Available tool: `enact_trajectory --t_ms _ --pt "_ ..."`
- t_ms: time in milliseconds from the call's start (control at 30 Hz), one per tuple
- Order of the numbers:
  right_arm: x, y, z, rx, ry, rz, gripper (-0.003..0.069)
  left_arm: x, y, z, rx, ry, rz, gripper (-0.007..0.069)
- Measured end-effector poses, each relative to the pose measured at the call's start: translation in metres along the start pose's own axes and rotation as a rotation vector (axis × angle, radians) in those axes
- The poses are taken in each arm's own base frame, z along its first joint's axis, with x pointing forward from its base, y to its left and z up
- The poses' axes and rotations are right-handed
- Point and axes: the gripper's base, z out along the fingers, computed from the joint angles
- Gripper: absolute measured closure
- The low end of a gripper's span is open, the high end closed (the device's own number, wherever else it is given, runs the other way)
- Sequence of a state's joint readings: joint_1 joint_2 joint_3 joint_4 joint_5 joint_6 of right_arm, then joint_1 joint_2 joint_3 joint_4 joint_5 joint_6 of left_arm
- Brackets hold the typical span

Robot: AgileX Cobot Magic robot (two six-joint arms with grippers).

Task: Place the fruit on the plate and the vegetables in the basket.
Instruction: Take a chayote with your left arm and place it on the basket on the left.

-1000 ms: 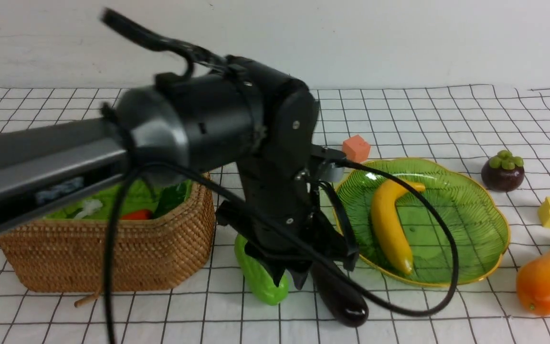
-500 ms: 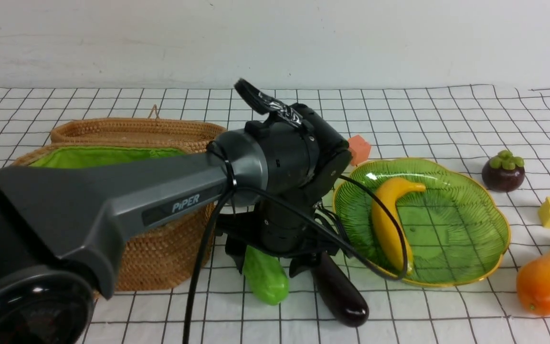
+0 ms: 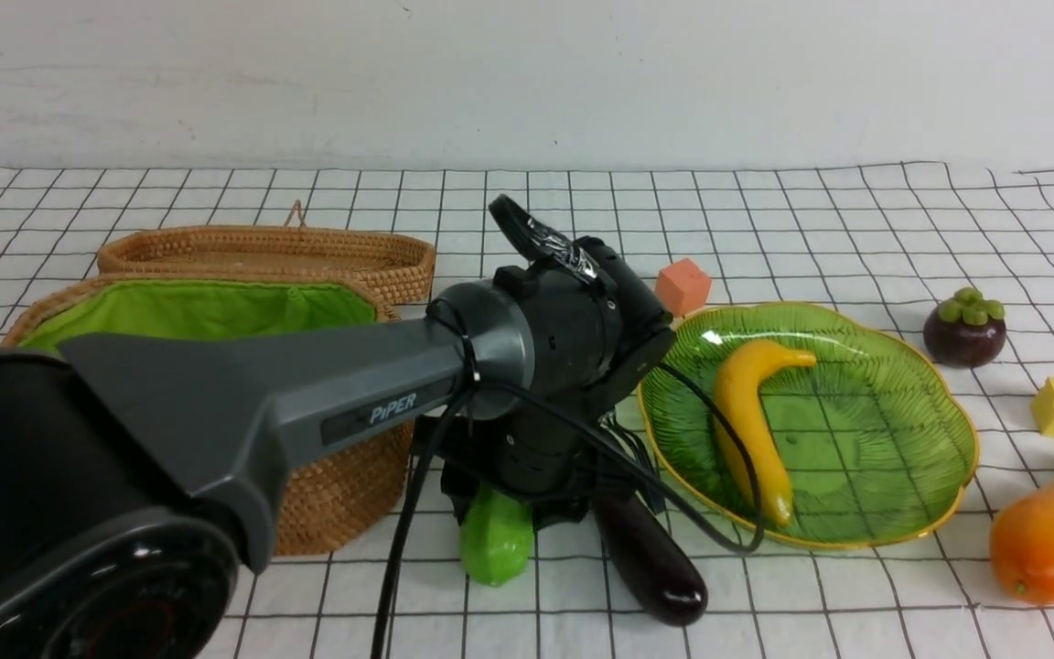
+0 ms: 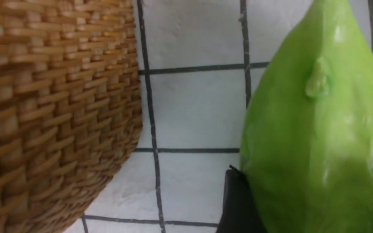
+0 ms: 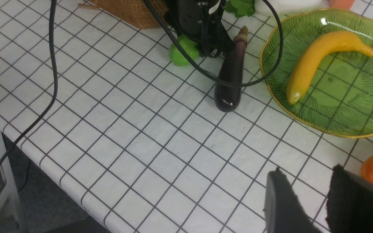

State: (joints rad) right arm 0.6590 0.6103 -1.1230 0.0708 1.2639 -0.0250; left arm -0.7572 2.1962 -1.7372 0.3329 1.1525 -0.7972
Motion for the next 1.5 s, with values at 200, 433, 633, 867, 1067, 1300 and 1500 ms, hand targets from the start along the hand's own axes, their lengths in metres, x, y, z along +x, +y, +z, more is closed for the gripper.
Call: enact_trajectory --t_ms 200,433,633,867,1067,1300,1500 --pt "0.000 0.000 0.000 0.000 0.000 -0.001 0.0421 0.005 0.000 -0.012 0.049 0.045 0.035 0.0190" --pt "-0.001 0.000 0.000 0.000 -0.011 -0.001 0.0421 0.021 0.019 -0.123 0.188 -0.134 0.260 0.0190" --pt "-0.005 0.000 0.000 0.001 -0.056 -0.001 0.0421 0.024 0.076 -0.194 0.188 -0.346 0.633 0.0190" --pt "-0.006 0.000 0.000 0.002 -0.064 -0.001 0.0421 -0.005 0.178 -0.198 0.044 -0.387 0.828 0.0190" --pt "-0.006 0.000 0.000 0.002 -0.064 -0.001 0.0421 -0.010 0.222 -0.154 0.036 -0.254 0.992 0.0190" --pt "-0.007 0.000 0.000 0.003 -0.074 0.000 0.0421 -0.017 0.240 -0.103 0.032 -0.148 1.001 0.0190" --pt "-0.007 0.000 0.000 0.003 -0.078 0.000 0.0421 -0.022 0.240 -0.096 0.022 -0.171 0.999 0.0159"
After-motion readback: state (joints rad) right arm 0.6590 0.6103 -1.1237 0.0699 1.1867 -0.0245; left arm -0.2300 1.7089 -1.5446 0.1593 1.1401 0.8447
